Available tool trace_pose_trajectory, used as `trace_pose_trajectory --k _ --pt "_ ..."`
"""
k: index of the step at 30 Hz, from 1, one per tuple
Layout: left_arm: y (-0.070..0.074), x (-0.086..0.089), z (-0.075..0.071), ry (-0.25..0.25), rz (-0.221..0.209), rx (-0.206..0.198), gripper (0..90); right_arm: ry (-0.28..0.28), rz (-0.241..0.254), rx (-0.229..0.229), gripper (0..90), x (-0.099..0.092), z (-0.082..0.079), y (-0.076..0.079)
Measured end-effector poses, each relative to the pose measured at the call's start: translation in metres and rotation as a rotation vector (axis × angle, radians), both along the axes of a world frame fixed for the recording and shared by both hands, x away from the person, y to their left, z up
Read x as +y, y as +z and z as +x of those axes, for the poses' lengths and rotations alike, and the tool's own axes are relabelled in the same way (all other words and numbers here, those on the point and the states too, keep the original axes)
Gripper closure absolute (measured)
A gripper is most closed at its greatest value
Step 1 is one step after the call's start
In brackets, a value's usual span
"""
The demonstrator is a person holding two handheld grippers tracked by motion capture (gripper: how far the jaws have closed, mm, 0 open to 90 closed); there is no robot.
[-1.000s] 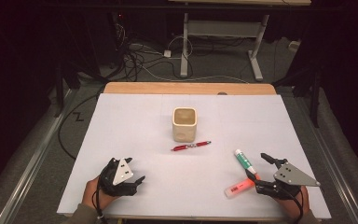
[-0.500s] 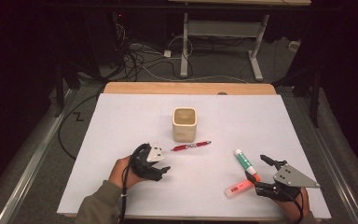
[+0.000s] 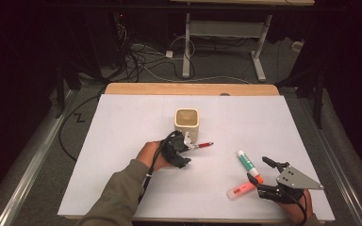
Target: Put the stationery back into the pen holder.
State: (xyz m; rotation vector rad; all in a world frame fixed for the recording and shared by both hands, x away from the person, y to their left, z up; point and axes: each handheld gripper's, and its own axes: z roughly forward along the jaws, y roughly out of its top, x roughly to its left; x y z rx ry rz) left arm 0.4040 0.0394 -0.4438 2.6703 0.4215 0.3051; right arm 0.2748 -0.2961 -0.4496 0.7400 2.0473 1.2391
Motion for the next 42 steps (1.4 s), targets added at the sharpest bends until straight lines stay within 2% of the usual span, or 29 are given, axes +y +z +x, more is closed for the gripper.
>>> trace_pose_trajectory --k 2,4,6,9,11,12,15,21,25,29,33,39,40,42 --pt "-0.001 -0.005 0.005 0.005 0.010 0.003 42.1 0.008 -0.001 -0.006 24.9 0.001 -0.001 0.001" --pt "-0.002 -0.010 0.012 0.004 0.007 0.025 42.2 0.010 -0.003 -0.004 24.9 0.002 -0.002 0.001" --pt "-0.003 -0.012 0.014 0.002 0.011 0.023 42.4 0.010 -0.010 -0.006 24.9 0.001 -0.001 0.000" --pt "-0.006 -0.019 0.019 -0.003 0.001 0.053 46.2 0.012 -0.005 -0.009 24.9 0.001 -0.001 0.001" --pt "-0.006 -0.021 0.021 -0.004 -0.003 0.053 46.6 0.013 -0.002 -0.011 24.9 0.000 -0.002 0.002" --pt "-0.006 -0.024 0.022 -0.012 -0.001 0.061 50.7 0.014 0.000 -0.012 25.1 0.000 -0.002 0.002" --pt "-0.005 -0.033 0.026 -0.027 0.001 0.079 54.1 0.020 -0.003 -0.011 25.2 0.000 -0.002 0.002" --pt "-0.005 -0.041 0.032 -0.039 0.005 0.112 63.9 0.024 0.002 -0.010 25.3 0.000 -0.002 0.002" --pt "-0.005 -0.040 0.039 -0.056 -0.006 0.170 69.0 0.025 0.001 -0.010 25.3 0.000 -0.002 0.003" --pt "-0.004 -0.040 0.041 -0.062 -0.003 0.187 75.8 0.026 0.000 -0.008 25.3 0.001 -0.002 0.003" --pt "-0.003 -0.042 0.041 -0.066 0.011 0.186 76.2 0.028 -0.002 -0.008 25.4 0.001 -0.002 0.003" --pt "-0.003 -0.042 0.036 -0.065 0.013 0.156 76.5 0.021 0.003 -0.012 25.3 0.000 -0.002 0.003" --pt "-0.003 -0.042 0.034 -0.070 0.010 0.154 76.5 0.021 0.003 -0.012 25.3 0.000 -0.002 0.003" --pt "0.000 -0.037 0.029 -0.062 -0.026 0.127 76.6 0.020 0.004 -0.018 25.3 -0.001 -0.002 0.003"
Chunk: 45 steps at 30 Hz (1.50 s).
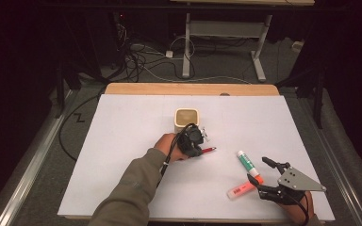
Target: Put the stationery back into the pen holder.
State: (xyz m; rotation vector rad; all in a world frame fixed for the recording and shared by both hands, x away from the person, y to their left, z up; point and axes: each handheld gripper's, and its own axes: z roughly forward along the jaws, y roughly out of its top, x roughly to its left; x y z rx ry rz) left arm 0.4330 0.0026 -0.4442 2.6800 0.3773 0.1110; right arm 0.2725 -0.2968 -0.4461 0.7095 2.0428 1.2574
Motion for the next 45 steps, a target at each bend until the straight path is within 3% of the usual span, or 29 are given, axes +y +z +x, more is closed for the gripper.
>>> trace_pose_trajectory --k 1,6,7,12,18,25,31,39,45 --pt "0.000 0.000 0.000 0.000 0.000 0.000 76.6 0.000 0.000 0.000 25.3 0.000 0.000 0.000" --pt "0.010 0.011 -0.008 0.026 -0.082 -0.068 76.6 -0.010 0.000 -0.004 25.4 -0.001 0.000 0.000" --pt "0.011 0.014 -0.009 0.027 -0.102 -0.065 76.6 -0.010 0.000 -0.004 25.4 -0.001 0.000 0.000" --pt "0.020 0.025 -0.022 0.060 -0.188 -0.147 76.6 -0.019 0.014 -0.008 25.4 -0.001 -0.001 0.001" --pt "0.032 0.041 -0.034 0.098 -0.340 -0.225 76.5 -0.022 0.009 -0.011 25.4 -0.001 0.000 0.001" --pt "0.041 0.051 -0.045 0.131 -0.485 -0.294 76.6 -0.028 0.012 -0.013 25.4 -0.001 0.000 0.000" --pt "0.048 0.052 -0.048 0.143 -0.570 -0.327 76.6 -0.033 0.014 -0.015 25.3 -0.001 0.000 0.000" --pt "0.060 0.052 -0.050 0.139 -0.640 -0.356 76.6 -0.034 0.016 -0.015 25.4 -0.002 0.000 0.000" --pt "0.075 0.052 -0.042 0.143 -0.692 -0.374 76.6 -0.034 0.016 -0.017 25.3 -0.001 0.000 -0.001"
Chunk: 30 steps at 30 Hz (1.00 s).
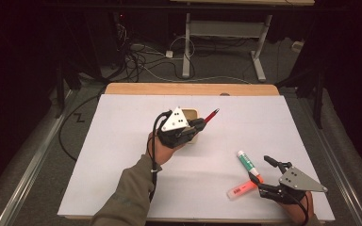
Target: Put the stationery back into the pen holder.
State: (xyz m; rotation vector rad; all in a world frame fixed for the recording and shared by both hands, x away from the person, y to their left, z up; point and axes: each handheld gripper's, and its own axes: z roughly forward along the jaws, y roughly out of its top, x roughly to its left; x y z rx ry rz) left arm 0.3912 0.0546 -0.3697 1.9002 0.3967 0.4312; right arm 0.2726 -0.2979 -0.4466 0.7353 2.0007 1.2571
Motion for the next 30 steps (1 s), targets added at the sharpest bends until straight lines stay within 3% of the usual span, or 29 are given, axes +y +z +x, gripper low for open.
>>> trace_pose_trajectory --k 10,15,20,30 --pt "0.015 0.003 0.021 0.023 -0.075 -0.013 76.6 -0.002 0.007 -0.004 25.2 -0.001 0.000 0.000" --pt "0.018 0.005 0.033 0.005 -0.116 -0.018 76.5 0.001 0.005 -0.003 25.3 0.000 0.000 0.000" --pt "0.014 0.011 0.043 0.006 -0.154 -0.024 76.5 0.007 0.008 -0.006 25.3 -0.001 0.001 0.000" --pt "-0.002 0.018 0.061 0.039 -0.171 -0.003 76.5 0.015 0.009 0.001 25.3 0.000 0.002 -0.002"
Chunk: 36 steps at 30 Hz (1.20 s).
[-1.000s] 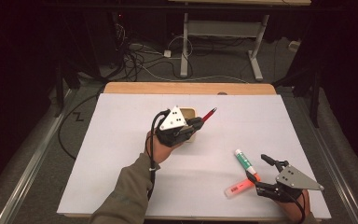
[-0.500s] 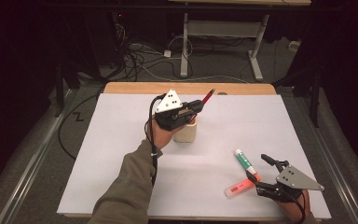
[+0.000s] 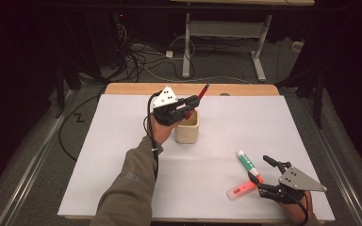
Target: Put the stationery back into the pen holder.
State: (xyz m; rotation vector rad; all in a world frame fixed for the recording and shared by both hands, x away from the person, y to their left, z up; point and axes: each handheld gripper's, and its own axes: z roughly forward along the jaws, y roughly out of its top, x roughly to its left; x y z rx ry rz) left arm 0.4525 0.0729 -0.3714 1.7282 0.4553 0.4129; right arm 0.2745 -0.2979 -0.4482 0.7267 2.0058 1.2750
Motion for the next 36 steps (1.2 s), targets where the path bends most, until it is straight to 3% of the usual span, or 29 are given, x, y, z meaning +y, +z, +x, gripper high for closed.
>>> trace_pose_trajectory --k 15,30,36 --pt "-0.024 0.007 0.004 0.028 0.035 0.041 76.5 0.003 -0.003 0.000 25.3 0.000 0.000 -0.001" --pt "-0.038 0.012 -0.004 0.030 0.113 0.053 76.4 0.001 -0.013 0.002 25.3 0.002 0.000 -0.001" --pt "-0.042 0.014 -0.006 0.041 0.118 0.060 76.2 0.004 -0.013 0.004 25.3 0.002 0.000 -0.002"
